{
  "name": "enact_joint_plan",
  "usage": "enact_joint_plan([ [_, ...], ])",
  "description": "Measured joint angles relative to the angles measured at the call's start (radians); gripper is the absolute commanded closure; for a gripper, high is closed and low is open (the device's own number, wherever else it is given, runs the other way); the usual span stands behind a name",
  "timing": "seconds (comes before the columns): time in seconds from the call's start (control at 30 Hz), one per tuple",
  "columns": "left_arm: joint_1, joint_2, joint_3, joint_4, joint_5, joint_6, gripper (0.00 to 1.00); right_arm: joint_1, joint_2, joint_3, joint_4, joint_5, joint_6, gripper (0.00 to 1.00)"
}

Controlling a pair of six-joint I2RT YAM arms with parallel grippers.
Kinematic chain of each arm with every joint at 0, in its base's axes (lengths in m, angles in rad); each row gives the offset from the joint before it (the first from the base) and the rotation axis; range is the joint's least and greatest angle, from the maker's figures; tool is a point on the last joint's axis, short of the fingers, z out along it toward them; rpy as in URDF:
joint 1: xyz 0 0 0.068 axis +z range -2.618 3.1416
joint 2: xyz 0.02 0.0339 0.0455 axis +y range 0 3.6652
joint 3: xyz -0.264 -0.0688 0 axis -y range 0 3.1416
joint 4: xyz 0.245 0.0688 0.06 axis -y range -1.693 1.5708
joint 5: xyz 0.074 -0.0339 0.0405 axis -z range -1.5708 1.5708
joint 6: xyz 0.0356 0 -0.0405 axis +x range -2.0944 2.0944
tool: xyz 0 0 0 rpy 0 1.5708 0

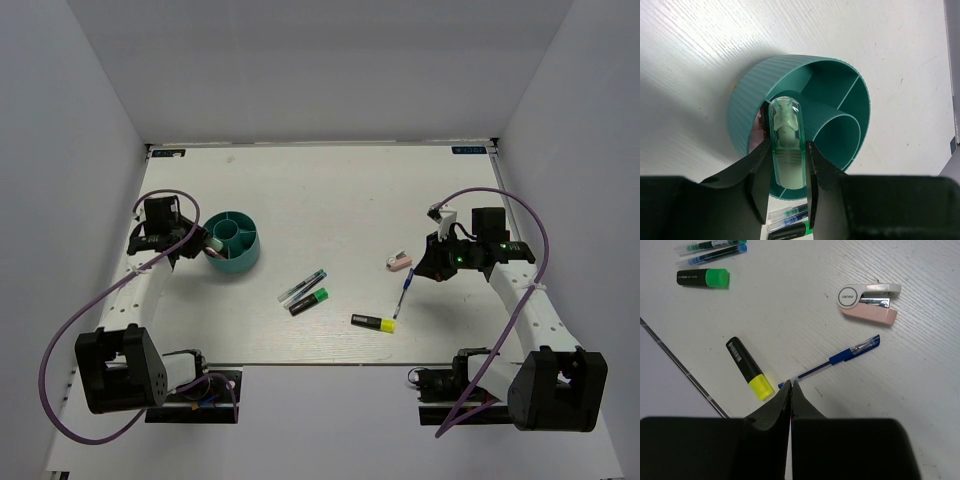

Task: Sort the stationery into containers
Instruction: Place the stationery in the storage box.

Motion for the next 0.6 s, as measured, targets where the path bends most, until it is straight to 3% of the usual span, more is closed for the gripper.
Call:
enact_joint_plan([
  [0.03, 0.0, 0.002, 0.0, 0.002, 0.0, -0.001, 0.66, 0.0, 0.0, 0.0, 0.0, 0.0, 0.0, 1.0],
  [0.07, 0.0, 0.004, 0.0, 0.003, 0.0, -0.002, 0.56, 0.0, 0.0, 0.0, -0.001, 0.0, -0.001, 1.0],
  [0.23, 0.0, 0.005, -0.003, 0.013, 0.007, -0.005, 0.41, 0.0, 0.0, 0.0, -0.002, -0.003, -0.003, 1.0],
  [0.43, 0.0, 0.005, -0.003, 0.013, 0.011, -0.006, 0.39, 0.0, 0.0, 0.0, -0.002, -0.003, -0.008, 0.94],
  [0.47, 0.0, 0.004, -0.003, 0.011, 0.011, -0.004, 0.48, 0.0, 0.0, 0.0, -0.003, -0.004, -0.01, 0.9],
  [0.53, 0.001, -0.005, -0.002, 0.005, 0.011, 0.0, 0.64, 0.0, 0.0, 0.0, -0.004, -0.007, -0.015, 0.7],
  [0.57, 0.001, -0.014, -0.002, -0.001, 0.011, 0.006, 0.8, 0.0, 0.0, 0.0, -0.005, -0.01, -0.021, 0.63],
  [0.6, 0.0, -0.028, -0.002, -0.008, 0.01, 0.014, 0.88, 0.0, 0.0, 0.0, -0.007, -0.014, -0.026, 0.55],
])
